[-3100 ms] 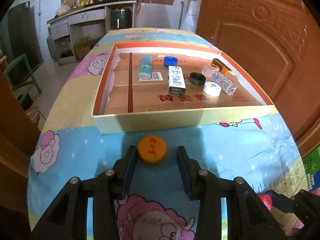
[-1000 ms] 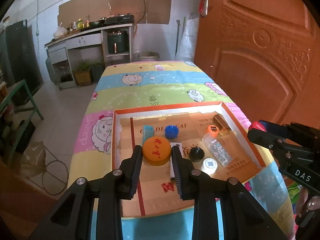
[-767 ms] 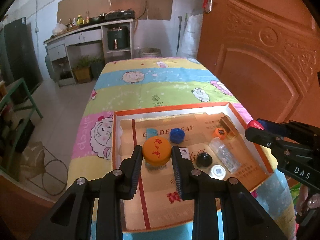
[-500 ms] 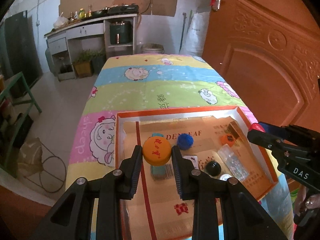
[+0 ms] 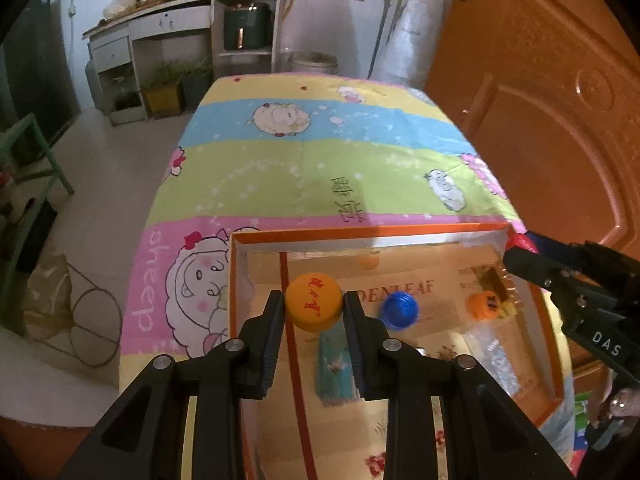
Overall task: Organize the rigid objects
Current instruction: 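Carry the red cap and orange cap over into the cardboard tray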
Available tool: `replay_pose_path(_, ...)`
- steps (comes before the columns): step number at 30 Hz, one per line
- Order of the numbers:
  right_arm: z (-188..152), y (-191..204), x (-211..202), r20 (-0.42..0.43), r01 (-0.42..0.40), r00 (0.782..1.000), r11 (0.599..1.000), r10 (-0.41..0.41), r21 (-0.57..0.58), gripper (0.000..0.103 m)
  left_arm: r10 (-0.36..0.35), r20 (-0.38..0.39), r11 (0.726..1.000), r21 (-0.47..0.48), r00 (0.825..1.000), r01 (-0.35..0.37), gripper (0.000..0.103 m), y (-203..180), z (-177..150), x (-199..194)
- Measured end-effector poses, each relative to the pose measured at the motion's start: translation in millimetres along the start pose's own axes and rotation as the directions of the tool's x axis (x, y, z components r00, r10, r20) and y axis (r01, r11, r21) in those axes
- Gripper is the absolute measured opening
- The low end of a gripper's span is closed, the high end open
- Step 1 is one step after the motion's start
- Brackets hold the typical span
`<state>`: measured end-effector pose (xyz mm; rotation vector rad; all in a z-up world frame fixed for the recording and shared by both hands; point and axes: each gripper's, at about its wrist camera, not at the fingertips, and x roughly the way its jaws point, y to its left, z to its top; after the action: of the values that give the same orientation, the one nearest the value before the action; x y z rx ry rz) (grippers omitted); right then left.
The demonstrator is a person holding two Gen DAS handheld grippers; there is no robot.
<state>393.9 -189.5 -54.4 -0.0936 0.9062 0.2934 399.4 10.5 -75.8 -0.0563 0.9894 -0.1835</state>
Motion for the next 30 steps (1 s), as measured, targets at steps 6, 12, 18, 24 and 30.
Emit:
replay_pose_path(6, 6, 0, 26, -0.066, 0.005, 0.998, 1.000, -0.006, -0.016, 0.030, -0.002, -0.044, 1.000, -0.016, 0.999, 0.002, 0.031, 5, 5, 18)
replay_pose_path(12, 10, -5, 50, -0.124, -0.020, 0.992, 1.000, 0.023, 0.018, 0.030, 0.002, -0.067, 1.000, -0.023, 0.998, -0.003, 0.031, 6, 7, 31)
replay_pose_path(18, 8, -1, 63, -0.155, -0.012, 0.988, 1.000, 0.015, 0.018, 0.030, 0.001, -0.078, 0.999, -0.032, 0.997, -0.004, 0.031, 9, 7, 38)
replay_pose_path(24, 8, -5, 70, -0.166, 0.007, 0.986, 1.000, -0.001, 0.031, 0.030, -0.004, -0.085, 0.999, -0.047, 0.996, 0.000, 0.031, 12, 6, 46)
replay_pose_path(30, 6, -10, 79, -0.174, 0.018, 0.985, 0.999, -0.009, 0.050, 0.030, 0.013, -0.071, 0.998, -0.056, 0.997, -0.017, 0.031, 14, 5, 51)
